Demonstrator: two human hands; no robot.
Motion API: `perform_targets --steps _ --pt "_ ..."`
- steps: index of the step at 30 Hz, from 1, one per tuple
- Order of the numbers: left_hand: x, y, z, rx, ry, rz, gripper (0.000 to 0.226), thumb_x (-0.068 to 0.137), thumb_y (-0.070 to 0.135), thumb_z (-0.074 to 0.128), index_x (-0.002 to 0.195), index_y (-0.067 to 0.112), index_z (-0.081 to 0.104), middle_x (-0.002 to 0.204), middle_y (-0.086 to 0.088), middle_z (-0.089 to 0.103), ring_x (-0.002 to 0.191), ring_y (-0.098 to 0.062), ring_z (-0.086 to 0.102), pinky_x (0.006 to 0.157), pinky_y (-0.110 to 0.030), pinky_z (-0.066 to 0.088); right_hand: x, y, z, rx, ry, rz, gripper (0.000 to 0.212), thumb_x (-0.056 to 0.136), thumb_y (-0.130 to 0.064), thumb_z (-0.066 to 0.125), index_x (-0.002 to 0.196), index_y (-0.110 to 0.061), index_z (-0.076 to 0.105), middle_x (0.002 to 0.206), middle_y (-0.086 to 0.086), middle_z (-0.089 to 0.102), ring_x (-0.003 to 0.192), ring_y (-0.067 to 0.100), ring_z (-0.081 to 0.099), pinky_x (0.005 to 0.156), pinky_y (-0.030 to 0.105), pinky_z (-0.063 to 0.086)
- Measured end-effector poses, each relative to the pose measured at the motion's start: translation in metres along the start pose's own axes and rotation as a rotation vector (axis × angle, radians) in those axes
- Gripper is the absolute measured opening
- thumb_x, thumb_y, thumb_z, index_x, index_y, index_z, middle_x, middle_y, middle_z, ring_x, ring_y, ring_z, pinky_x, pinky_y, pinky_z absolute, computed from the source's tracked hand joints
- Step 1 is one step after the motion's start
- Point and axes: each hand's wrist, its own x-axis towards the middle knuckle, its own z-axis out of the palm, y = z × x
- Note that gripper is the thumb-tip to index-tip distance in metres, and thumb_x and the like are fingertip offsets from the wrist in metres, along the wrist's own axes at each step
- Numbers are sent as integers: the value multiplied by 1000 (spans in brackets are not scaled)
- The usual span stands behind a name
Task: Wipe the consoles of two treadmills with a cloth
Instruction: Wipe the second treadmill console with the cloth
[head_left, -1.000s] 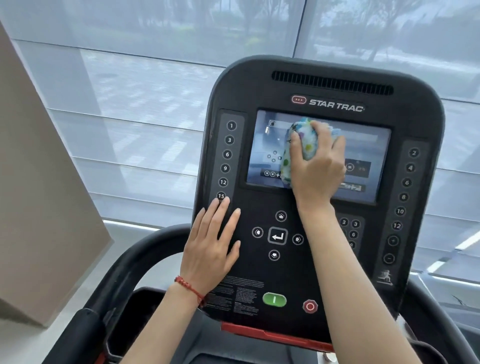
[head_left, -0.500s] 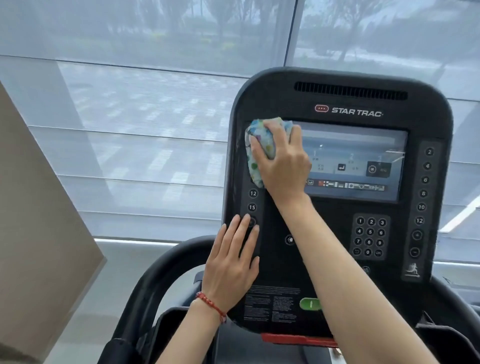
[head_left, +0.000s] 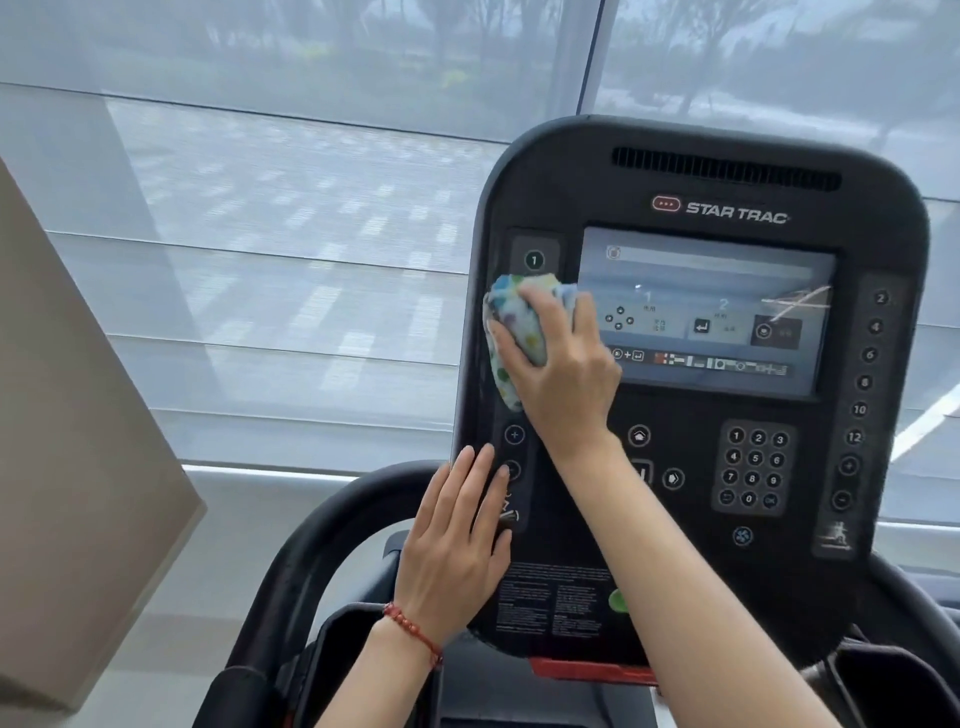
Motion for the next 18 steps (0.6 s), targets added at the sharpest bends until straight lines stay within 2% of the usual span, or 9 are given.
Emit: perform_targets --steps 4,8,13,15,18 --pt "-10 -1 0 2 -17 1 49 88 22 49 133 3 43 141 -18 41 134 -30 34 107 -45 33 -22 0 -8 -16 -9 -43 30 88 -43 57 103 -18 58 84 10 61 59 15 58 41 23 46" --pt "-16 0 1 13 -33 -1 49 90 23 47 135 4 41 143 -17 35 134 -30 34 106 -46 33 23 7 -2 -23 -17 -13 32 84 -43 60 96 -15 67 81 11 61 51 18 56 37 25 46" --pt "-13 3 1 22 -40 -7 49 90 23 46 135 4 40 143 -17 33 134 -30 33 106 -45 33 78 9 13 -32 78 103 36 82 -44 59 99 -13 67 86 12 60 54 20 58 40 28 51" --pt "-14 3 2 24 -36 -6 50 90 23 46 135 4 39 143 -17 33 134 -30 33 106 -46 33 65 8 14 -44 106 112 37 83 -44 58 101 -12 67 87 13 60 54 19 59 39 30 51" --pt "-14 1 1 19 -32 2 49 91 23 45 135 3 40 144 -18 33 134 -31 33 107 -46 31 10 3 3 -32 56 79 34 87 -43 57 103 -14 65 87 12 61 56 16 59 40 25 50"
